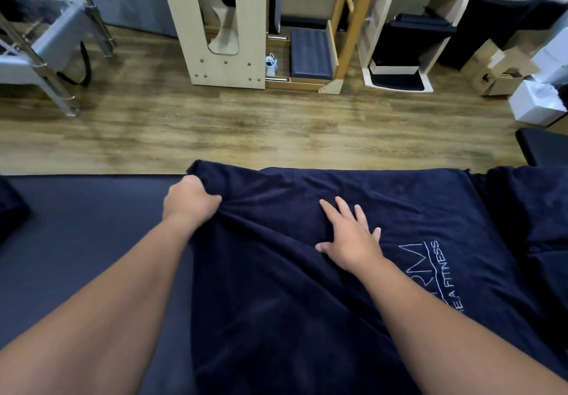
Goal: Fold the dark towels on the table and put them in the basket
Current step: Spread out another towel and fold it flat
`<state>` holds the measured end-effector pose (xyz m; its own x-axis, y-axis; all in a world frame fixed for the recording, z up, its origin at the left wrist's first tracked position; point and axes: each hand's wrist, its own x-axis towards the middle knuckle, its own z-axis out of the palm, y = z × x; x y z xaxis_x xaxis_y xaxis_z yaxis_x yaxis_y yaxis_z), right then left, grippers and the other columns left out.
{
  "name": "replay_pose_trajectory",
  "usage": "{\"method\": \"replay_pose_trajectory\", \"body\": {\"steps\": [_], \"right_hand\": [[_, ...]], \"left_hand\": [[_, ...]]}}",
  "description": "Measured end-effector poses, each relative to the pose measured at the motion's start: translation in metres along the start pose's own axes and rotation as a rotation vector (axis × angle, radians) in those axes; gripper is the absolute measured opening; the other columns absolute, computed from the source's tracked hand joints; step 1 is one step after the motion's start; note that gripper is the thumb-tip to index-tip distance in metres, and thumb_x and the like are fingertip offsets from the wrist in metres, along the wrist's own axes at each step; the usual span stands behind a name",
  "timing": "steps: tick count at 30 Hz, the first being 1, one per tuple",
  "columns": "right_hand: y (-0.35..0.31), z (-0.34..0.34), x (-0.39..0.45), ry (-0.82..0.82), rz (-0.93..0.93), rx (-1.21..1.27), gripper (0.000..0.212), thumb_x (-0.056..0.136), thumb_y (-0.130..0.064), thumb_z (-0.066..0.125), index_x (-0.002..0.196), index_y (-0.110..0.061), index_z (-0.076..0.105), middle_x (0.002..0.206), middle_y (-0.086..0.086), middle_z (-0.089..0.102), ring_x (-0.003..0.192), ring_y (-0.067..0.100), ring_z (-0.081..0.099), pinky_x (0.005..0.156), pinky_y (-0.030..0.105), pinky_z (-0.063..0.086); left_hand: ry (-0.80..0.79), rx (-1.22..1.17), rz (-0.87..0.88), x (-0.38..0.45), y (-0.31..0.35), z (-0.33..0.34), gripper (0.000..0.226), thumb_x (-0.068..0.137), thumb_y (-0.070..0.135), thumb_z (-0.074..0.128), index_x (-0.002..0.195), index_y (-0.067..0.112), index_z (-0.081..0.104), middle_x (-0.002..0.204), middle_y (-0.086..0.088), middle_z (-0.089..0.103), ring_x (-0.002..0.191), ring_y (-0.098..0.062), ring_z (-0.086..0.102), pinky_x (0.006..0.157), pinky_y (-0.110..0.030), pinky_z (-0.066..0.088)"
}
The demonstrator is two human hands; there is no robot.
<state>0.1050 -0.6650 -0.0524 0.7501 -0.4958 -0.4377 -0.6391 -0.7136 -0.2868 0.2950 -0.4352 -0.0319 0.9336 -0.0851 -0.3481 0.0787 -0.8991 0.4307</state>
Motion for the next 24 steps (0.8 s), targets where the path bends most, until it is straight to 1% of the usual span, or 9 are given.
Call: {"method": "replay_pose_trajectory", "body": {"steps": [3, 6, 9, 12, 15, 17, 19, 22, 24], "right_hand": [[-0.002, 0.005, -0.008, 0.043, 0.053, -0.04, 0.089, 0.091, -0.04, 0.071, 0.154, -0.05, 0.009, 0.167, -0.017, -0.006, 0.155, 0.022, -0.01, 0.112, 0.075, 0.008], [-0.011, 0.006, -0.017, 0.105, 0.134, -0.125, 0.079, 0.091, -0.047, 0.069, 0.152, -0.042, 0.018, 0.164, 0.003, 0.008, 0.15, 0.036, 0.01, 0.111, 0.07, 0.017], [-0.02, 0.025, -0.05, 0.341, -0.005, -0.279, 0.061, 0.083, -0.033, 0.076, 0.135, -0.028, 0.045, 0.13, 0.008, 0.043, 0.115, 0.033, 0.044, 0.091, 0.052, 0.042], [-0.019, 0.06, -0.098, 0.458, -0.197, -0.233, 0.051, 0.073, -0.027, 0.081, 0.118, -0.022, 0.06, 0.103, 0.004, 0.051, 0.09, 0.03, 0.049, 0.074, 0.045, 0.042], [-0.013, 0.092, -0.148, 0.368, -0.307, -0.231, 0.058, 0.079, -0.04, 0.076, 0.13, -0.02, 0.058, 0.118, 0.006, 0.055, 0.103, 0.031, 0.055, 0.081, 0.049, 0.046], [-0.004, 0.108, -0.174, 0.282, -0.31, -0.263, 0.066, 0.077, -0.042, 0.077, 0.136, -0.02, 0.058, 0.137, 0.01, 0.054, 0.123, 0.035, 0.055, 0.092, 0.059, 0.048], [0.006, 0.117, -0.192, 0.206, -0.293, -0.308, 0.069, 0.072, -0.043, 0.081, 0.134, -0.022, 0.06, 0.147, 0.014, 0.05, 0.135, 0.041, 0.048, 0.094, 0.072, 0.043], [0.017, 0.122, -0.215, 0.083, -0.253, -0.333, 0.069, 0.072, -0.055, 0.072, 0.134, -0.03, 0.059, 0.154, 0.017, 0.043, 0.141, 0.049, 0.036, 0.09, 0.082, 0.036], [0.021, 0.118, -0.232, 0.041, -0.239, -0.307, 0.074, 0.082, -0.064, 0.056, 0.149, -0.04, 0.038, 0.165, 0.017, 0.019, 0.149, 0.05, 0.014, 0.098, 0.081, 0.026]], "left_hand": [[0.165, -0.22, -0.048, -0.015, -0.018, -0.009, 0.031, 0.09, 0.039, 0.07, 0.1, 0.011, 0.06, 0.107, -0.011, 0.066, 0.108, -0.037, 0.059, 0.081, -0.037, 0.044], [0.036, -0.039, -0.007, -0.044, -0.036, -0.004, 0.038, 0.094, 0.051, 0.056, 0.099, 0.013, 0.056, 0.11, -0.013, 0.064, 0.105, -0.038, 0.058, 0.085, -0.041, 0.049], [-0.125, 0.219, 0.006, -0.086, -0.053, -0.001, 0.05, 0.094, 0.061, 0.05, 0.104, 0.013, 0.06, 0.119, -0.014, 0.063, 0.11, -0.038, 0.06, 0.088, -0.04, 0.05], [-0.249, 0.305, 0.031, -0.127, -0.07, 0.007, 0.05, 0.091, 0.064, 0.056, 0.099, 0.015, 0.06, 0.113, -0.009, 0.064, 0.109, -0.034, 0.063, 0.087, -0.037, 0.051], [-0.289, 0.117, 0.066, -0.158, -0.087, 0.022, 0.038, 0.088, 0.049, 0.068, 0.087, 0.014, 0.054, 0.104, -0.007, 0.068, 0.1, -0.029, 0.064, 0.087, -0.039, 0.054], [-0.266, -0.152, 0.022, -0.181, -0.094, 0.025, 0.035, 0.086, 0.045, 0.07, 0.092, 0.013, 0.057, 0.099, -0.004, 0.069, 0.095, -0.024, 0.067, 0.08, -0.04, 0.056], [-0.307, -0.343, -0.041, -0.208, -0.102, 0.029, 0.036, 0.081, 0.051, 0.071, 0.099, 0.023, 0.058, 0.101, 0.004, 0.07, 0.091, -0.017, 0.069, 0.067, -0.037, 0.059], [-0.43, -0.147, -0.017, -0.246, -0.12, 0.034, 0.038, 0.079, 0.05, 0.074, 0.102, 0.022, 0.062, 0.1, 0.003, 0.069, 0.085, -0.015, 0.07, 0.056, -0.031, 0.058], [-0.453, -0.156, 0.033, -0.266, -0.133, 0.038, 0.029, 0.081, 0.043, 0.077, 0.096, 0.02, 0.067, 0.094, 0.004, 0.073, 0.082, -0.011, 0.07, 0.062, -0.028, 0.057]]}}
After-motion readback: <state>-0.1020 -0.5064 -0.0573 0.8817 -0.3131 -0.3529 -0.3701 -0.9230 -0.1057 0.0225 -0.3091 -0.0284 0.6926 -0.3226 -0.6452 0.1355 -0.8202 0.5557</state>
